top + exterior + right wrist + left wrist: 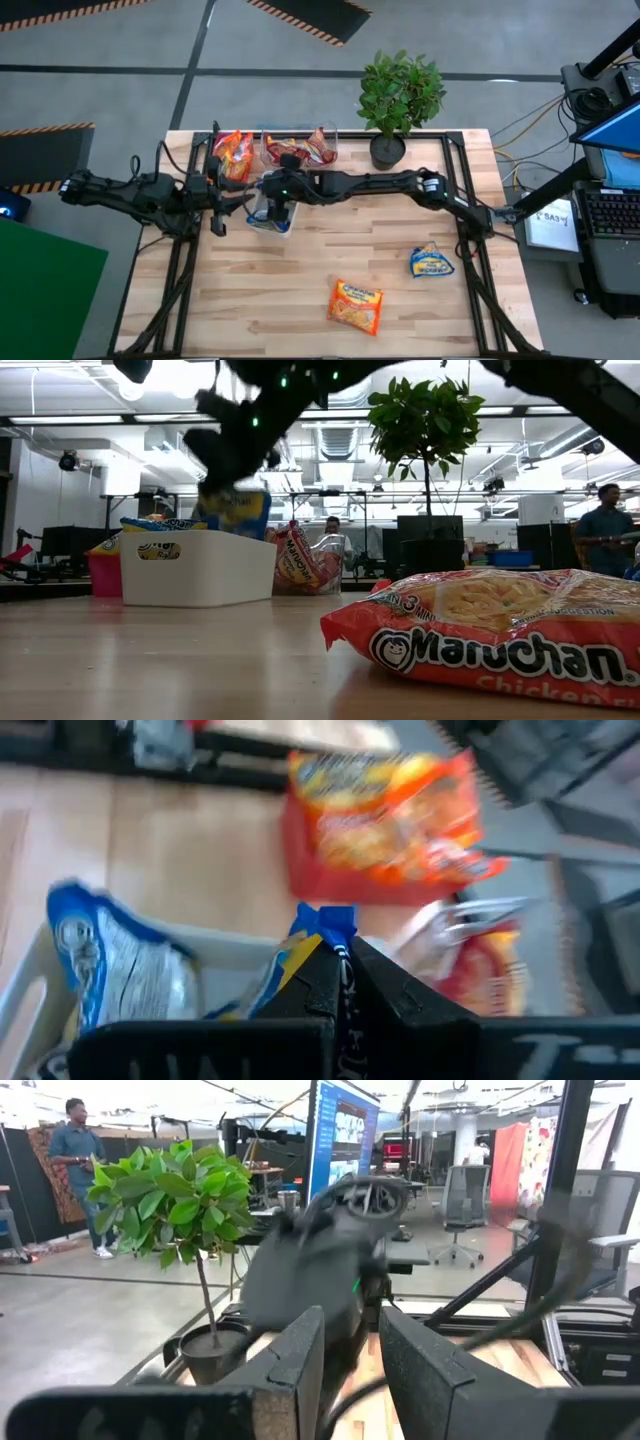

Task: Sort Maruchan noodles
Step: Put the blue noodle pack into the white bin, then put the orange noodle pack into the red bin

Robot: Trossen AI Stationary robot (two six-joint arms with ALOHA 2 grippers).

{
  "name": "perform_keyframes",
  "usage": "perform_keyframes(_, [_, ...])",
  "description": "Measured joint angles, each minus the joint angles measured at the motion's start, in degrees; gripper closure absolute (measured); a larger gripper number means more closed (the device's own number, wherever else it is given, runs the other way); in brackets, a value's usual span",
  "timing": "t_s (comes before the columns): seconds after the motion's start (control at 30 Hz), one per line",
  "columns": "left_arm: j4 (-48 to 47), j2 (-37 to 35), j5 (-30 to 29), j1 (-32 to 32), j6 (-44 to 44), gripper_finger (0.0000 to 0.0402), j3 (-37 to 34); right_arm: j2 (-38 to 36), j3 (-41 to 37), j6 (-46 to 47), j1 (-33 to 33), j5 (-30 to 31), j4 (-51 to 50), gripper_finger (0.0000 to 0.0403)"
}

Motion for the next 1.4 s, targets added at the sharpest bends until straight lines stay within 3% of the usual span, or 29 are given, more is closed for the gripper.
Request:
perform_keyframes(0.27, [-0.2,0.0,0.0,0.0,0.5,0.0318,0.0,4.5,0.0,5.3,-2.2,-3.9,-2.0,0.0381])
perform_keyframes(0.53, [-0.2,0.0,0.0,0.0,0.7,0.0318,0.0,4.0,0.5,9.8,-2.3,-6.2,-2.8,0.0272])
perform_keyframes(0.7, [-0.9,0.3,0.0,0.0,0.7,0.0318,0.0,-2.2,0.8,10.0,-1.4,-8.2,-7.2,0.0223])
perform_keyframes(0.9, [-0.9,1.6,0.0,0.0,-1.6,0.0318,0.0,-11.2,-1.1,12.0,3.1,-8.1,-19.2,0.0217])
perform_keyframes(1.07, [-0.1,5.4,0.4,0.0,-6.7,0.0318,0.0,-19.3,-9.7,12.7,10.2,-7.6,-19.1,0.0223])
perform_keyframes(1.17, [0.9,8.6,4.0,0.0,-10.3,0.0318,0.0,-23.9,-17.8,14.0,14.5,-7.5,-16.6,0.0225])
perform_keyframes(1.4, [5.2,18.6,9.0,-3.0,-15.4,0.0318,0.0,-31.4,-38.5,22.4,23.0,-6.9,-3.1,0.023])
